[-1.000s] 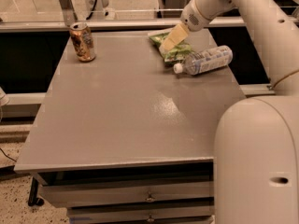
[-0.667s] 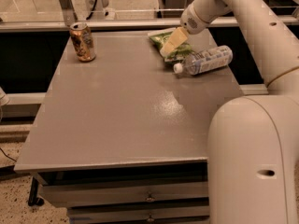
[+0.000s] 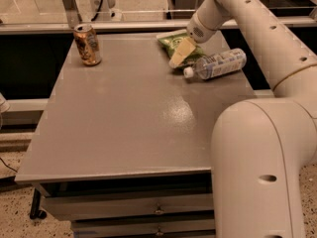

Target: Pick green jalapeno chip bag

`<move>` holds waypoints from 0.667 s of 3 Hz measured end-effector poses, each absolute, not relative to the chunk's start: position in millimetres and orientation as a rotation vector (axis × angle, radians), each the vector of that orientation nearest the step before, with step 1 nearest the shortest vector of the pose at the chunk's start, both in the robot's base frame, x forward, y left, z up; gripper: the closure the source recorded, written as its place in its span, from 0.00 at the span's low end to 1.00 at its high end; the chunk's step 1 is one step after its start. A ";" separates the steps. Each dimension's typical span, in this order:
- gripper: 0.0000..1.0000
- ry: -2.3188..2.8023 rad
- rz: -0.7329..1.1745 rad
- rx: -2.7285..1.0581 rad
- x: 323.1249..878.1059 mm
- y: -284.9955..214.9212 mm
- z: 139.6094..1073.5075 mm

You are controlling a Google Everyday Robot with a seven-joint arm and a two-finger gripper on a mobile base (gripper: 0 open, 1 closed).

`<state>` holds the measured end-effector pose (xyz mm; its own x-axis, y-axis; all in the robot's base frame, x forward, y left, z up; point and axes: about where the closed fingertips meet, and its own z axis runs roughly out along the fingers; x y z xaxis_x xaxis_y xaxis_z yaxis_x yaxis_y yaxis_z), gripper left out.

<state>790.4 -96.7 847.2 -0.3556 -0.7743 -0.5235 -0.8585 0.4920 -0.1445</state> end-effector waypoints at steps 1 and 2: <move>0.17 2.221 0.205 -1.349 789.4 -96.6 836.9; 0.40 2.218 0.219 -1.339 788.5 -97.1 837.5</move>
Offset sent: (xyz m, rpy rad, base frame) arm -0.0043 -0.0063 0.0007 0.0208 0.0011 -0.0134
